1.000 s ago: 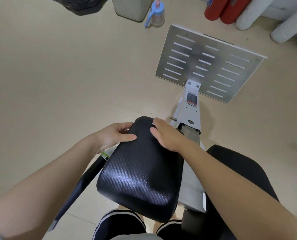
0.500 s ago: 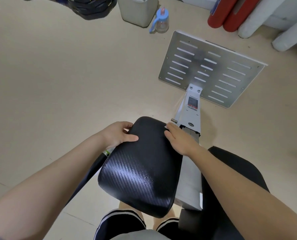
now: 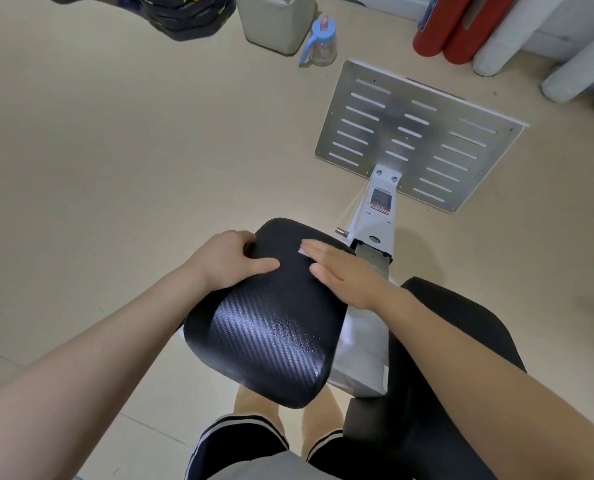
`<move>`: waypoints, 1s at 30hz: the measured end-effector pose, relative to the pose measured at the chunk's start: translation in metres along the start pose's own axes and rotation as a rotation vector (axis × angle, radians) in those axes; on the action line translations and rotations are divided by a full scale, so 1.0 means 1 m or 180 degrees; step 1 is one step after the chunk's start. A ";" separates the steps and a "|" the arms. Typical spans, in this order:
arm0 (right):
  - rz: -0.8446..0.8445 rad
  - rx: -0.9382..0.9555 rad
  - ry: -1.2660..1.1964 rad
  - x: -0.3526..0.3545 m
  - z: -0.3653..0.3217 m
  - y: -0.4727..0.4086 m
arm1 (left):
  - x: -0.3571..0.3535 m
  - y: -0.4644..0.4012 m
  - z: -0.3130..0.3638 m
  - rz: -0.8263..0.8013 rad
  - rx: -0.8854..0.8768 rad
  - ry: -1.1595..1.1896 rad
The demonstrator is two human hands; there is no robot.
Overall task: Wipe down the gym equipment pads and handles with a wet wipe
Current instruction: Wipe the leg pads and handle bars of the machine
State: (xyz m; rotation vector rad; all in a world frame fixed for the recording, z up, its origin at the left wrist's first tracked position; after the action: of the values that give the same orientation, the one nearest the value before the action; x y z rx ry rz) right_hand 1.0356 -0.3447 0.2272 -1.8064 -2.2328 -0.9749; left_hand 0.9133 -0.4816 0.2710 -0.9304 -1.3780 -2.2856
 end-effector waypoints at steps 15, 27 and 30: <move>0.0101 0.0780 -0.0364 -0.021 -0.052 0.080 | -0.005 0.009 0.002 -0.0280 -0.0005 -0.0178; 0.0394 -0.0556 -0.0520 0.003 0.006 0.023 | -0.008 0.009 -0.003 -0.0242 -0.0022 0.0050; 0.0254 -0.0115 -0.0511 -0.008 -0.027 0.050 | -0.007 0.011 -0.001 -0.0309 -0.0006 -0.0037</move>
State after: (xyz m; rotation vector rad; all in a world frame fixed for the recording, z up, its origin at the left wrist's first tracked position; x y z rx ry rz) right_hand 1.0757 -0.3613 0.2650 -2.0402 -2.2248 -0.8909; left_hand 0.9239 -0.4884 0.2735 -0.8971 -1.4561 -2.3560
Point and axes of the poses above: each hand's wrist, its own y-axis away from the middle knuckle, its own x-axis out of the back of the hand, z = x × y, the point moved 5 cm from there along -y, towards the middle knuckle, and after that the axes turned 6 degrees about -y, right-handed, at the moved point
